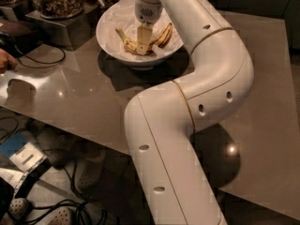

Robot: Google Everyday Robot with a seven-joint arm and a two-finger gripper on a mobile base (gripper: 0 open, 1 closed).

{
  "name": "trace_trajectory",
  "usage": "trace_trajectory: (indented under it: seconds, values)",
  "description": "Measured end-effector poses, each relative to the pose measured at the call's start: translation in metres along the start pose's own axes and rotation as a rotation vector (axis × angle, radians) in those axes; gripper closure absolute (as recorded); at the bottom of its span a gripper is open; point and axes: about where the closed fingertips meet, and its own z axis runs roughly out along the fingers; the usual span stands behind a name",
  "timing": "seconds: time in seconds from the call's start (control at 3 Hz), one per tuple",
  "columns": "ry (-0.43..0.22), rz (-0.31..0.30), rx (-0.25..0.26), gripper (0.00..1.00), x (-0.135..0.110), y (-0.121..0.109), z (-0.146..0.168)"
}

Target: Pick banana from white bowl

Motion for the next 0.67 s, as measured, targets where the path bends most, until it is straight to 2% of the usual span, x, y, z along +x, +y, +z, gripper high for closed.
trace_trajectory:
  seconds: [0.67]
  values:
    - [0.015,-0.011,-0.017,0.33,0.0007,0.0023,0.0076]
